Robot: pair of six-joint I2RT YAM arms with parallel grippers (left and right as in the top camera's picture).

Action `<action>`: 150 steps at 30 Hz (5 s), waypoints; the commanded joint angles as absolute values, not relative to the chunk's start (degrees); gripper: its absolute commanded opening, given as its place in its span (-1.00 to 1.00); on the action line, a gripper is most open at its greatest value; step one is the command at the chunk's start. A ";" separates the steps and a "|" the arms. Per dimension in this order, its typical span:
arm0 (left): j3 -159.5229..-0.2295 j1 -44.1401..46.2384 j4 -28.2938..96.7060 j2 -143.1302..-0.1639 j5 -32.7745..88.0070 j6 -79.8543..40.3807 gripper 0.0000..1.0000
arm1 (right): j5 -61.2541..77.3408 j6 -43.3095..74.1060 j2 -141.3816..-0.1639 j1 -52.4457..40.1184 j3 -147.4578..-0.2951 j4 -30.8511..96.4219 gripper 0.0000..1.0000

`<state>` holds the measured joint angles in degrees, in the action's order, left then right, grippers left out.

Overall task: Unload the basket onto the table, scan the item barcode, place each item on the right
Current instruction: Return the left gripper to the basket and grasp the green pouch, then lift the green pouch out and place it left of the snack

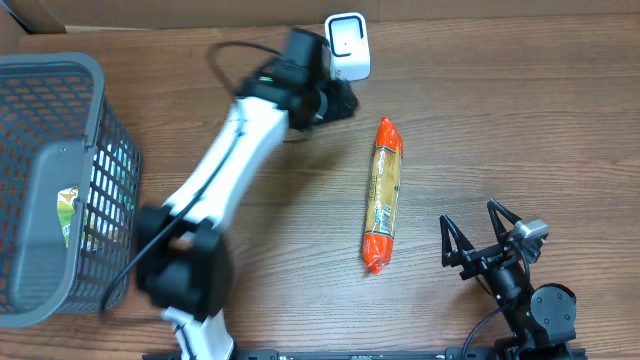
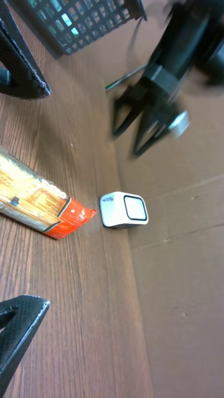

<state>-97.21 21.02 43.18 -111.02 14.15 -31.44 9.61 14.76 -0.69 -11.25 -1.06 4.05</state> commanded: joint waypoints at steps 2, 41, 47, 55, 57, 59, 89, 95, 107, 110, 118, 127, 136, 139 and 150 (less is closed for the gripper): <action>-98.61 17.98 47.05 -96.29 7.66 -22.33 0.33 | 9.06 14.55 -0.16 -11.18 -0.45 3.79 1.00; -102.89 -47.03 75.96 -93.45 -3.73 -16.95 0.78 | 9.06 14.55 -0.16 -11.18 -0.45 3.79 1.00; -90.06 -50.39 67.46 -93.56 5.78 -5.85 0.77 | 9.06 14.55 -0.16 -11.18 -0.45 3.79 1.00; -82.70 -50.63 62.41 -97.12 2.15 -1.65 0.77 | 9.06 14.55 -0.16 -11.18 -0.45 3.79 1.00; -82.52 -50.61 62.08 -98.67 0.75 -1.65 0.76 | 9.06 14.55 -0.16 -11.18 -0.45 3.79 1.00; -82.52 -50.63 61.84 -100.29 -0.64 -1.67 0.72 | 9.06 14.55 -0.16 -11.18 -0.45 3.79 1.00; -82.65 -49.32 53.28 -114.56 -1.48 -1.23 0.48 | 9.06 14.55 -0.16 -11.18 -0.45 3.79 1.00; -83.05 -47.11 51.66 -114.56 -1.50 3.46 0.56 | 9.06 14.55 -0.16 -11.18 -0.45 3.79 1.00; -83.53 -45.56 47.57 -114.52 -3.57 8.10 0.70 | 9.06 14.55 -0.16 -11.18 -0.45 3.79 1.00; -83.53 -45.47 46.04 -114.52 -3.38 10.83 0.75 | 9.06 14.55 -0.16 -11.18 -0.45 3.79 1.00; -83.46 -45.28 39.51 -114.67 1.96 17.50 0.80 | 9.06 14.55 -0.16 -11.18 -0.45 3.79 1.00; -82.89 -45.28 37.69 -118.54 4.49 18.02 0.73 | 9.06 14.55 -0.16 -11.18 -0.45 3.79 1.00; -82.98 -44.29 39.38 -119.57 4.71 17.52 -0.69 | 9.06 14.55 -0.16 -11.18 -0.45 3.79 1.00; -83.24 -44.07 40.25 -118.93 4.49 16.64 -0.91 | 9.06 14.55 -0.16 -11.18 -0.45 3.79 1.00; -90.78 -42.50 48.45 -109.93 4.47 9.80 -0.92 | 9.06 14.55 -0.16 -11.18 -0.45 3.79 1.00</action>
<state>-86.54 -43.13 47.13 -115.04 3.55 13.87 9.61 14.79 -0.69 -11.25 -1.06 4.08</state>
